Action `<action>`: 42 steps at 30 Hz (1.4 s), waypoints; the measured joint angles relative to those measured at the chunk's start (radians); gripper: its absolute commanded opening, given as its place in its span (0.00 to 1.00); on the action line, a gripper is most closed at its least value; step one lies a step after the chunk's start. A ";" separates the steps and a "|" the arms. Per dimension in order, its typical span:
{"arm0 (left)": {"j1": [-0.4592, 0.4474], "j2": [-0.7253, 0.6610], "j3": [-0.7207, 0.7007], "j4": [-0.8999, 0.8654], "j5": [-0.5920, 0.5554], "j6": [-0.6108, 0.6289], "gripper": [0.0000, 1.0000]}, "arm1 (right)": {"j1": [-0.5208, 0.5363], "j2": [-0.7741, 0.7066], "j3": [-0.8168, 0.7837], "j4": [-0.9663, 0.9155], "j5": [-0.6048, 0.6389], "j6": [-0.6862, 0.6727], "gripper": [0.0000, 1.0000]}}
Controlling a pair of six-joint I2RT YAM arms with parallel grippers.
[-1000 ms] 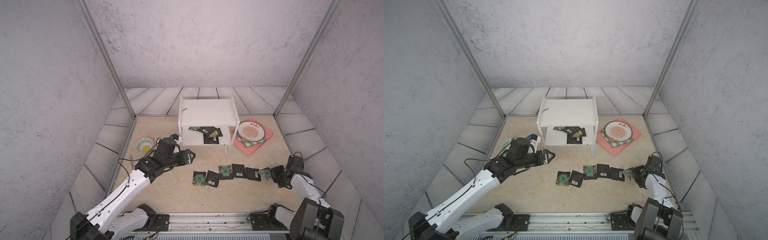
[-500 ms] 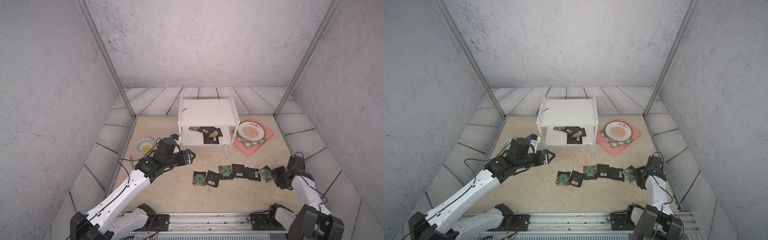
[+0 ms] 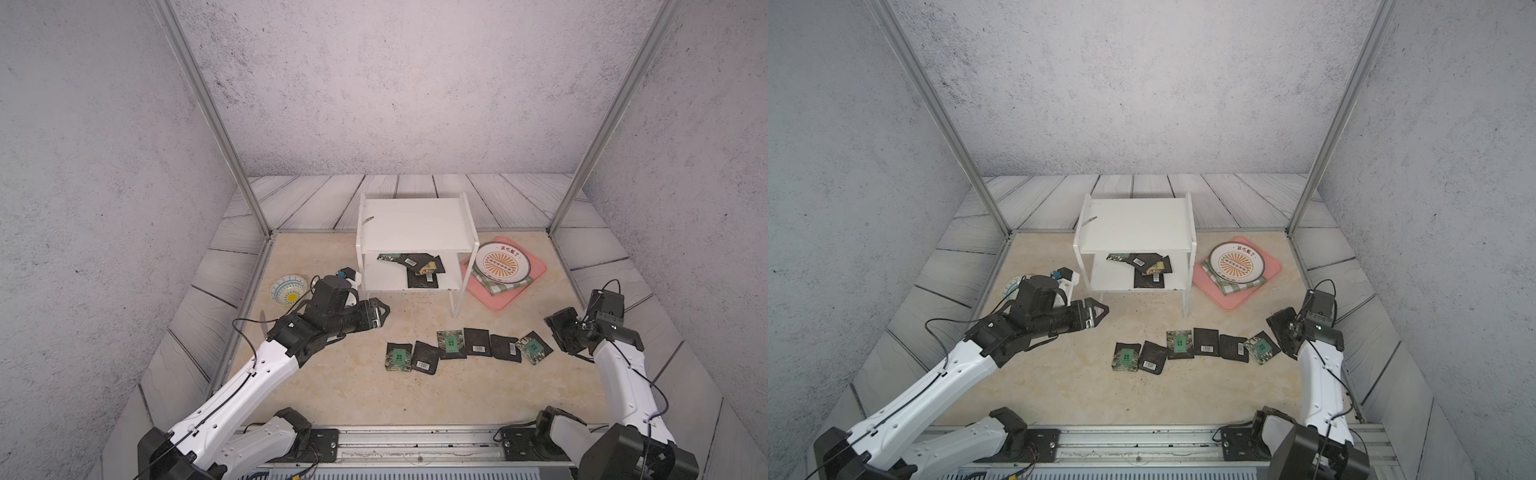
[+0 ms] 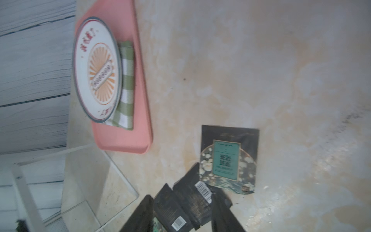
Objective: Remove the tea bags from the shelf
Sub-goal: Place the tea bag at the center of the board, then pick up the tea bag from the shelf.
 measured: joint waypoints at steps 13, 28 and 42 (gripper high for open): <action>-0.054 0.066 0.042 -0.036 -0.089 -0.019 0.78 | 0.326 0.047 0.200 0.084 -0.158 -0.095 0.54; -0.028 0.059 0.038 -0.029 -0.107 -0.047 0.80 | 0.864 0.042 0.256 0.051 -0.045 -0.514 0.68; 0.095 -0.016 -0.031 -0.047 -0.006 -0.061 0.80 | 1.097 0.156 0.177 0.314 0.145 -0.967 0.69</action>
